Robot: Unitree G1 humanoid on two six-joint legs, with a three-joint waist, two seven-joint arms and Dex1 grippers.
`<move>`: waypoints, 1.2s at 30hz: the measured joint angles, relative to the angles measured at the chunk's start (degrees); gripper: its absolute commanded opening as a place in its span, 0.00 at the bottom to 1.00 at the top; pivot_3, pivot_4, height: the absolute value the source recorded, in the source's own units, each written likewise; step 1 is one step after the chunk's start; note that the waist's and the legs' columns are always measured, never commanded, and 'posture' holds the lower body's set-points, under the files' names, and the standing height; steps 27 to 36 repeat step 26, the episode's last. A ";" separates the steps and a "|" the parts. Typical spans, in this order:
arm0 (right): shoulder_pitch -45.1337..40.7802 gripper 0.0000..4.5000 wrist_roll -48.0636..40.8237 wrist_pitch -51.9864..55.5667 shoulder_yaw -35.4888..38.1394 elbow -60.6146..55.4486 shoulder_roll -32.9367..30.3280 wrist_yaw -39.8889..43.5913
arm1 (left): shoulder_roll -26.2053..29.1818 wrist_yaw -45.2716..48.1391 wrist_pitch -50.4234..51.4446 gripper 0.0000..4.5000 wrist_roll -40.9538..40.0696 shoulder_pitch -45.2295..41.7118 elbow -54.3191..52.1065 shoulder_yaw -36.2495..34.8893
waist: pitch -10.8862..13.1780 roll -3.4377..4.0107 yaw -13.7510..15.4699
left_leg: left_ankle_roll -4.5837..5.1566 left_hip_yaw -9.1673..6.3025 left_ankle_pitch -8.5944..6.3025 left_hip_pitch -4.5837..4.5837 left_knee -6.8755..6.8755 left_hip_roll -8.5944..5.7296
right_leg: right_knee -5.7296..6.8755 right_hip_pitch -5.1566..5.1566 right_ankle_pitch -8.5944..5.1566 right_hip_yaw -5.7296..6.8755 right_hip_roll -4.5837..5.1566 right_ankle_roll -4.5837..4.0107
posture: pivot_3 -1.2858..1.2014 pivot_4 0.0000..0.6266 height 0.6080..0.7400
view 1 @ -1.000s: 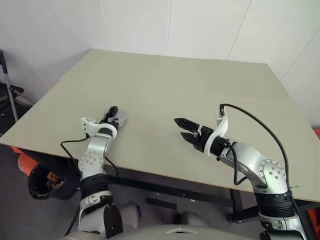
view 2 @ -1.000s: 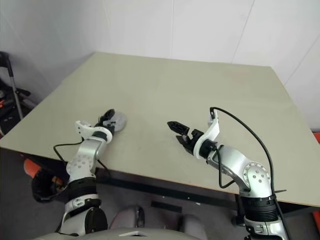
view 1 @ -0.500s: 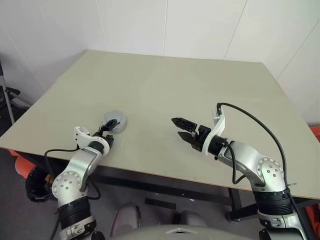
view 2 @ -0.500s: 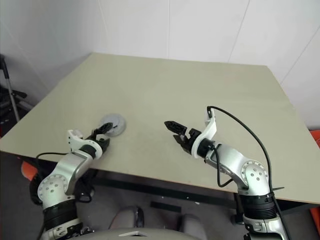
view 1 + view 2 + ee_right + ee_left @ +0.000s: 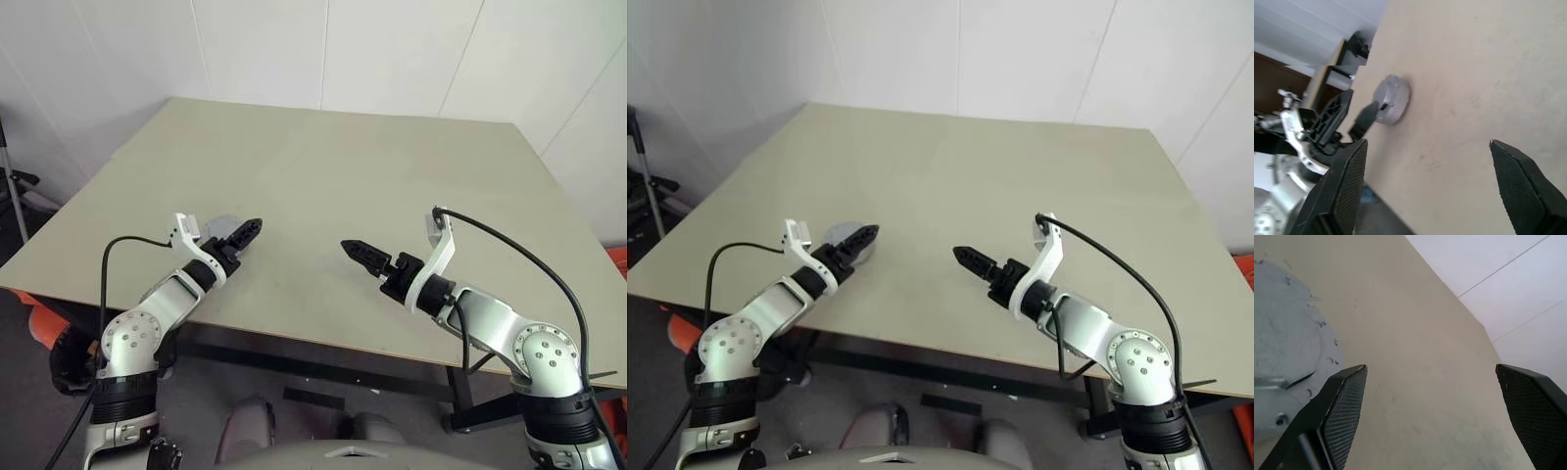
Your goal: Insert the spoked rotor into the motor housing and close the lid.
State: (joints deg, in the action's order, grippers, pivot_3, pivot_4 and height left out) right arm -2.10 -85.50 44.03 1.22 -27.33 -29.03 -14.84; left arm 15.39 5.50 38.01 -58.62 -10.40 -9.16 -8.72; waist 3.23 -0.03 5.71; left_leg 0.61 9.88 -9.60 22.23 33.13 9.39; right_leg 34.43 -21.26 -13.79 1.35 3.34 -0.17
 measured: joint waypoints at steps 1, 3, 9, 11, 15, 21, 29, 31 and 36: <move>0.96 1.00 4.45 -1.15 -0.41 -1.09 -0.96 1.86 | 0.46 1.93 -2.22 0.99 3.25 0.00 0.11 1.46 | 0.00 0.00 0.10 | 0.01 -0.01 0.00 0.04 -0.01 0.00 | -0.02 -0.02 0.00 0.00 0.00 0.02 | 0.52 0.00 1.00; 3.57 1.00 17.94 -5.90 -2.55 -3.47 -2.73 6.31 | 0.92 6.00 -9.12 0.99 11.99 -0.01 0.98 4.58 | -0.01 -0.02 0.25 | 0.04 -0.01 -0.02 0.03 -0.04 0.00 | -0.04 -0.01 -0.03 0.01 0.00 0.06 | 0.52 0.00 1.00; 12.13 1.00 49.10 -21.51 -9.02 -3.25 -2.41 14.76 | 0.95 15.37 -31.34 0.99 34.15 1.59 7.14 13.51 | -0.01 -0.03 0.17 | 0.24 0.01 -0.15 0.03 -0.09 0.00 | -0.19 0.02 -0.18 0.00 0.01 -0.13 | 0.52 0.00 1.00; 14.21 1.00 55.83 -25.60 -9.07 -1.70 -1.12 14.94 | 0.23 16.54 -35.83 0.99 38.22 2.30 8.30 14.86 | -0.01 -0.03 0.02 | 0.29 0.02 -0.18 -0.01 -0.09 0.00 | -0.22 0.06 -0.17 -0.01 0.01 -0.16 | 0.52 0.00 1.00; 16.98 1.00 64.01 -30.62 -8.51 0.24 2.44 15.02 | -0.48 17.55 -40.11 0.99 42.09 2.55 9.09 15.21 | 0.00 -0.01 -0.20 | 0.46 0.04 -0.28 -0.24 -0.11 0.05 | -0.12 0.15 -0.17 -0.01 0.00 -0.22 | 0.52 0.00 1.00; 19.40 1.00 69.03 -33.31 -5.72 0.32 7.05 14.78 | -1.54 16.40 -40.78 0.99 45.45 2.38 9.07 14.35 | 0.00 0.01 -0.31 | 0.49 0.13 -0.29 -0.53 -0.10 0.05 | -0.06 0.32 -0.19 -0.12 0.01 -0.29 | 0.52 0.00 1.00; 19.58 1.00 70.72 -33.27 -4.74 0.29 8.96 16.10 | -2.45 16.49 -40.64 0.99 45.67 2.03 9.19 13.29 | 0.00 0.01 -0.32 | 0.49 0.14 -0.29 -0.62 -0.09 0.04 | 0.05 0.34 -0.17 -0.14 0.02 -0.33 | 0.52 0.00 1.00; 19.58 1.00 70.72 -33.27 -4.74 0.29 8.96 16.10 | -2.45 16.49 -40.64 0.99 45.67 2.03 9.19 13.29 | 0.00 0.01 -0.32 | 0.49 0.14 -0.29 -0.62 -0.09 0.04 | 0.05 0.34 -0.17 -0.14 0.02 -0.33 | 0.52 0.00 1.00; 19.58 1.00 70.72 -33.27 -4.74 0.29 8.96 16.10 | -2.45 16.49 -40.64 0.99 45.67 2.03 9.19 13.29 | 0.00 0.01 -0.32 | 0.49 0.14 -0.29 -0.62 -0.09 0.04 | 0.05 0.34 -0.17 -0.14 0.02 -0.33 | 0.52 0.00 1.00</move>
